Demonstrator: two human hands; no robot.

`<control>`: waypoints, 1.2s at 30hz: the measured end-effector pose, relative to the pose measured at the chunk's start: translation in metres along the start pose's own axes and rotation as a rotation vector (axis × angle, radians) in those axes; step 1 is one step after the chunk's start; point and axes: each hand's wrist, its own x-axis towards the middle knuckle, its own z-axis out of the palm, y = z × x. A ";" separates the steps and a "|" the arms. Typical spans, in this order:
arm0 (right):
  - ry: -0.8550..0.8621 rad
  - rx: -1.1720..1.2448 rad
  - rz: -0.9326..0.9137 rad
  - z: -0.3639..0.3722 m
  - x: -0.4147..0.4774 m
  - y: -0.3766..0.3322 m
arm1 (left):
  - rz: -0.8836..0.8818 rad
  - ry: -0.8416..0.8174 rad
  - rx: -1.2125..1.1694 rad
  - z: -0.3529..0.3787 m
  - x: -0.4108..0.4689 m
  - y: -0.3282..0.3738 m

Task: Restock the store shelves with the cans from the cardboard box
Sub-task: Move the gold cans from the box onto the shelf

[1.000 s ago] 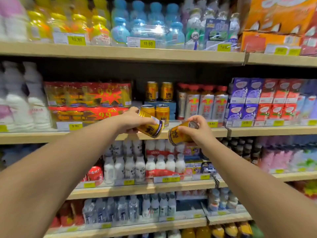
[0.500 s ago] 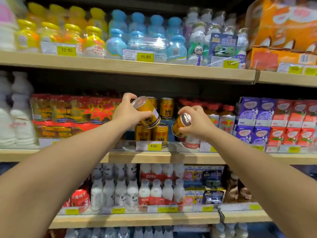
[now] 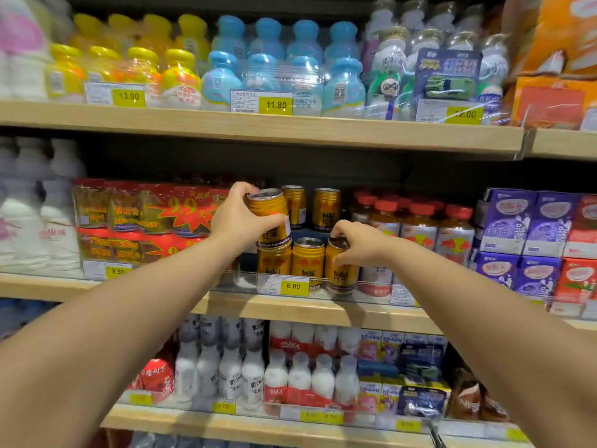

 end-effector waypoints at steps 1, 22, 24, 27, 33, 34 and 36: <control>0.013 -0.003 0.001 0.002 0.000 0.001 | 0.000 0.000 0.002 0.001 0.000 0.000; 0.326 0.155 -0.049 0.031 -0.002 -0.060 | -0.145 -0.023 -0.055 0.033 0.006 0.004; 0.332 0.201 -0.024 0.034 -0.001 -0.064 | -0.143 -0.026 -0.129 0.036 -0.001 -0.002; 0.325 0.238 0.009 0.038 0.001 -0.067 | -0.172 -0.073 -0.223 0.038 -0.016 -0.018; 0.274 0.356 0.069 0.050 0.005 -0.080 | -0.093 -0.155 -0.240 0.039 -0.041 -0.032; 0.273 0.350 0.071 0.052 0.005 -0.082 | -0.096 -0.164 -0.241 0.038 -0.041 -0.032; 0.280 0.326 0.080 0.055 0.005 -0.083 | -0.111 -0.170 -0.219 0.035 -0.043 -0.032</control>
